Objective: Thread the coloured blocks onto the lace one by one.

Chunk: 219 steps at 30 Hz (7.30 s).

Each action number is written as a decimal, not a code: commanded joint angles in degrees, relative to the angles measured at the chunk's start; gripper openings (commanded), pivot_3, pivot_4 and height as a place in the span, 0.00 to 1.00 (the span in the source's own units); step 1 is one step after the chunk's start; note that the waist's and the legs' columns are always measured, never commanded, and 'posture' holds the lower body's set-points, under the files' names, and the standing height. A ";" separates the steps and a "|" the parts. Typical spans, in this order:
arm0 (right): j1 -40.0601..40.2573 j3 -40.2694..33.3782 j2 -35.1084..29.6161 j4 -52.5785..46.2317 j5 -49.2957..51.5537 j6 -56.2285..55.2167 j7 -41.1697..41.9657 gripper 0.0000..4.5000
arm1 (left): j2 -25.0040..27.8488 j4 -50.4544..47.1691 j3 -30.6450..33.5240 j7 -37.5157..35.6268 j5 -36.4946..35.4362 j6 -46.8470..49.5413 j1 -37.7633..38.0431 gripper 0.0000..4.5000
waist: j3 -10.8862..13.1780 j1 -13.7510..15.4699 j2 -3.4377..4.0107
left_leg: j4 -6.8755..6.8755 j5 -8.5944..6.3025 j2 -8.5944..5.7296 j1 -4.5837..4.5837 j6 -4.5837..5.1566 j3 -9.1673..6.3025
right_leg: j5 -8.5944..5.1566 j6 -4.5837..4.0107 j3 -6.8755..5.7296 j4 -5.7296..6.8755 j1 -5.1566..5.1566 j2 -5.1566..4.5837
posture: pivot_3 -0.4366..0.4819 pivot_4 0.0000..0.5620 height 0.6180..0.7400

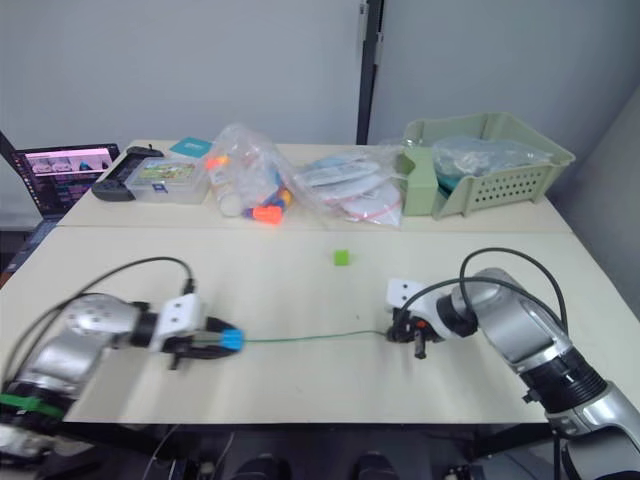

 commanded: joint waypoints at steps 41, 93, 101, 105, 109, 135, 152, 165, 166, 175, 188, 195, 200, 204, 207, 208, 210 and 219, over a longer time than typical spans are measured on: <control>-4.52 2.64 6.31 -2.95 -3.08 0.93 3.24 0.00 | -29.73 -7.71 -13.85 19.20 2.04 11.31 -9.33 0.99 | 0.03 1.08 0.00 | 0.19 0.00 -0.11 -0.18 0.00 0.12 | 0.08 0.08 -0.01 0.07 -0.05 0.01 | 0.48 0.27 1.00; -3.37 1.98 3.84 -5.41 -2.04 3.13 2.23 0.00 | -36.87 -2.98 -17.34 17.95 4.34 9.88 -10.76 0.15 | 0.03 1.27 0.00 | 0.23 0.00 -0.15 -0.19 0.00 0.05 | 0.08 0.09 -0.01 0.03 0.00 -0.03 | 0.48 0.27 1.00; -3.44 2.15 3.85 -6.27 -1.36 3.88 1.95 0.00 | -37.72 -2.90 -17.82 17.66 4.06 10.37 -10.54 0.01 | 0.03 1.28 0.00 | 0.23 0.00 -0.15 -0.20 0.00 0.04 | 0.08 0.09 -0.01 0.02 0.00 -0.03 | 0.48 0.27 1.00; -3.20 2.16 3.78 -7.05 -0.85 4.41 1.94 0.00 | -37.90 -2.66 -17.81 17.67 4.13 10.43 -10.65 0.01 | 0.03 1.29 0.00 | 0.22 0.00 -0.15 -0.20 0.00 0.04 | 0.08 0.09 -0.01 0.02 0.00 -0.03 | 0.48 0.27 1.00; -3.18 1.76 3.54 -7.53 -0.02 5.14 2.21 0.00 | -37.84 -2.53 -17.80 17.40 4.16 10.46 -10.77 0.01 | 0.03 1.27 0.00 | 0.23 0.00 -0.15 -0.19 0.00 0.04 | 0.08 0.09 -0.01 0.02 0.00 -0.03 | 0.48 0.27 1.00; 1.10 -22.97 26.92 7.10 7.80 -3.37 -33.67 0.99 | -27.09 -10.48 -9.51 16.98 0.56 14.01 -5.59 0.00 | 0.01 1.03 -0.01 | 0.17 0.00 -0.14 -0.18 0.00 0.02 | 0.08 0.09 0.02 0.06 -0.01 -0.03 | 0.48 0.27 1.00; -11.92 -22.53 41.05 41.22 2.73 -21.87 -48.07 0.99 | -24.21 -18.90 -7.68 20.28 0.42 19.36 -0.45 0.00 | 0.00 0.22 0.02 | 0.01 0.00 -0.13 -0.14 -0.01 -0.04 | 0.13 0.02 0.00 0.12 -0.04 -0.03 | 0.48 0.27 1.00; -17.52 -25.18 45.48 55.84 2.52 -29.02 -54.97 0.50 | -24.26 -19.47 -7.71 20.70 0.33 20.02 -0.78 0.00 | 0.00 -0.21 0.04 | -0.13 0.00 -0.12 -0.06 -0.01 -0.08 | 0.21 -0.04 0.01 0.13 -0.07 -0.03 | 0.48 0.27 1.00; -17.38 -25.36 45.31 55.62 2.60 -29.09 -55.05 0.42 | -24.35 -19.47 -7.77 20.74 0.32 20.05 -0.81 0.00 | 0.00 -0.22 0.04 | -0.14 0.00 -0.12 -0.06 -0.01 -0.08 | 0.21 -0.04 0.01 0.13 -0.07 -0.03 | 0.48 0.27 1.00; -6.41 -25.32 41.29 34.94 4.97 -22.10 -50.68 0.27 | -26.45 -17.16 -9.35 19.67 0.06 18.76 -2.48 0.00 | 0.00 -0.05 0.04 | -0.29 0.00 -0.14 -0.03 -0.01 -0.10 | 0.23 -0.05 0.03 0.09 -0.08 -0.06 | 0.48 0.27 1.00; 27.88 -28.79 37.40 -20.05 12.55 5.90 -57.67 0.27 | -32.39 -2.68 -13.61 12.64 0.50 10.63 -10.76 0.00 | -0.03 0.17 0.08 | -0.28 0.01 -0.11 -0.03 0.00 -0.03 | 0.22 -0.02 0.06 -0.02 -0.02 0.05 | 0.48 0.27 1.00; 36.30 -30.09 36.83 -25.98 12.74 8.48 -59.90 0.27 | -34.33 2.23 -13.97 11.21 0.77 7.87 -13.57 0.00 | -0.03 0.47 0.08 | -0.20 0.01 -0.12 -0.06 0.00 0.02 | 0.19 0.01 0.06 -0.11 0.03 0.05 | 0.48 0.27 1.00; 36.80 -30.08 33.62 -26.64 15.24 9.52 -55.63 0.71 | -34.45 3.17 -13.49 10.96 0.90 7.05 -13.39 0.00 | -0.03 0.48 0.08 | -0.16 0.01 -0.12 -0.07 0.00 0.02 | 0.19 0.02 0.06 -0.12 0.04 0.07 | 0.48 0.27 1.00; 36.96 -32.67 24.99 -27.54 19.74 9.88 -46.11 1.00 | -34.35 3.21 -12.77 11.76 1.02 6.78 -12.79 0.00 | -0.03 0.55 0.08 | -0.14 0.01 -0.12 -0.08 0.00 0.00 | 0.19 0.02 0.05 -0.12 0.06 0.07 | 0.48 0.27 1.00; 37.50 -35.32 15.99 -26.75 23.35 8.94 -36.58 1.00 | -34.24 2.27 -12.33 12.58 0.90 7.19 -11.80 0.00 | -0.03 0.60 0.08 | -0.02 0.01 -0.16 -0.12 0.00 0.00 | 0.14 0.11 0.05 -0.16 0.11 0.02 | 0.48 0.27 1.00; 37.77 -35.95 12.89 -26.34 24.33 8.43 -33.29 1.00 | -34.22 1.85 -12.24 12.85 0.84 7.38 -11.39 0.00 | -0.03 0.58 0.08 | 0.00 0.01 -0.15 -0.12 0.01 -0.01 | 0.13 0.12 0.04 -0.22 0.16 0.03 | 0.48 0.27 1.00; 37.86 -37.15 6.36 -24.29 25.10 6.76 -26.15 1.00 | -34.07 0.78 -12.16 13.39 0.84 7.71 -10.33 0.00 | -0.03 0.55 0.08 | 0.02 0.01 -0.10 -0.12 0.01 -0.02 | 0.13 0.13 0.03 -0.28 0.21 0.09 | 0.48 0.27 1.00; 20.04 -23.58 -11.83 -9.47 16.52 -7.58 -3.20 1.00 | -34.10 -2.63 -11.86 16.61 1.26 8.53 -7.85 0.00 | -0.02 0.43 0.07 | 0.14 0.01 -0.08 -0.07 0.01 0.06 | 0.13 0.13 0.10 -0.26 0.24 0.10 | 0.48 0.27 1.00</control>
